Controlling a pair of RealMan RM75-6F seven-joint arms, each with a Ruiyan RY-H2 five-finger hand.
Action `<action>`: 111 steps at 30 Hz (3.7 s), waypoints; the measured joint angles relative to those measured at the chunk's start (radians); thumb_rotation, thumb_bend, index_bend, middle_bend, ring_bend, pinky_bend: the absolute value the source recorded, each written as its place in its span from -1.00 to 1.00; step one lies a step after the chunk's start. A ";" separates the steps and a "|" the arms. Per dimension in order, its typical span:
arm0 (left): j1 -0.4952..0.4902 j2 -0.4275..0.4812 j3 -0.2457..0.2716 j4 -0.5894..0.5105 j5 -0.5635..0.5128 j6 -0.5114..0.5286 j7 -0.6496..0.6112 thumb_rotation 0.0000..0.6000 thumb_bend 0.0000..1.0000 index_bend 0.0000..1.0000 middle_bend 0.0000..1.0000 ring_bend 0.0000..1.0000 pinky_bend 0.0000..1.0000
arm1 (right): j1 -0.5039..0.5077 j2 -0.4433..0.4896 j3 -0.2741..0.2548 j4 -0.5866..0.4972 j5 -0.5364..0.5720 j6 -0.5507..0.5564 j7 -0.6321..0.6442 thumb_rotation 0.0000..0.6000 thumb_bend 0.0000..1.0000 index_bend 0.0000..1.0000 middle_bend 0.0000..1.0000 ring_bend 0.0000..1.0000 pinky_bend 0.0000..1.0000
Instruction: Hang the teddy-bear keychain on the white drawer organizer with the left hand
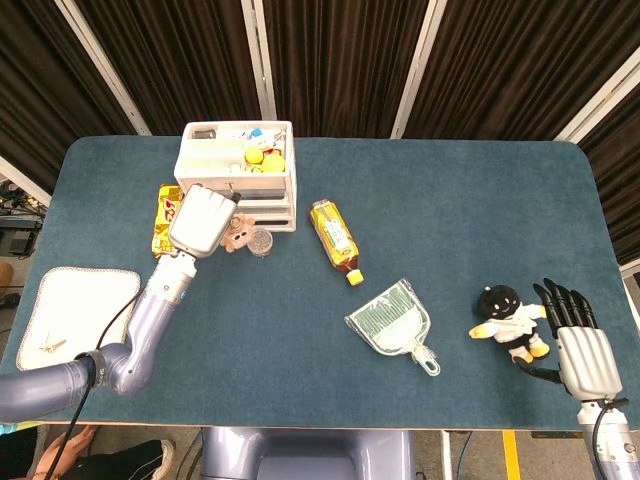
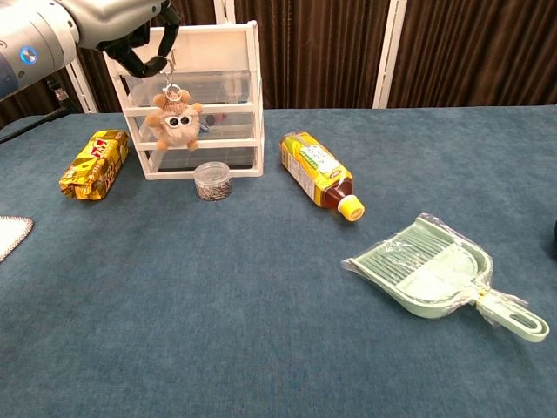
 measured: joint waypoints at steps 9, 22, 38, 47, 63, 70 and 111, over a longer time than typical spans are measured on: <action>-0.024 -0.028 -0.009 0.094 0.010 -0.028 -0.061 1.00 -0.12 0.17 1.00 0.86 0.54 | 0.000 0.001 0.001 -0.002 0.000 0.000 0.004 1.00 -0.88 -1.00 -1.00 -1.00 -1.00; -0.053 -0.077 0.001 0.241 0.054 -0.070 -0.164 1.00 -0.12 0.17 1.00 0.85 0.54 | 0.001 0.004 0.000 -0.006 0.002 -0.004 0.015 1.00 -0.88 -1.00 -1.00 -1.00 -1.00; -0.099 -0.135 -0.020 0.364 0.077 -0.095 -0.235 1.00 -0.13 0.18 1.00 0.84 0.54 | 0.002 0.005 0.001 -0.007 0.009 -0.011 0.017 1.00 -0.88 -1.00 -1.00 -1.00 -1.00; -0.097 -0.134 -0.021 0.369 0.077 -0.089 -0.245 1.00 -0.13 0.17 1.00 0.84 0.55 | 0.003 0.005 0.002 -0.007 0.008 -0.011 0.018 1.00 -0.88 -1.00 -1.00 -1.00 -1.00; -0.096 -0.115 -0.010 0.372 0.115 -0.085 -0.287 1.00 -0.14 0.17 1.00 0.84 0.55 | 0.001 0.007 0.000 -0.010 0.002 -0.005 0.018 1.00 -0.88 -1.00 -1.00 -1.00 -1.00; -0.091 -0.111 0.002 0.397 0.140 -0.085 -0.324 1.00 -0.14 0.17 1.00 0.84 0.55 | 0.001 0.007 0.000 -0.008 0.003 -0.007 0.019 1.00 -0.89 -1.00 -1.00 -1.00 -1.00; -0.054 -0.091 0.021 0.373 0.162 -0.070 -0.320 1.00 -0.15 0.16 1.00 0.83 0.54 | -0.001 0.007 0.000 -0.010 -0.003 0.001 0.020 1.00 -0.88 -1.00 -1.00 -1.00 -1.00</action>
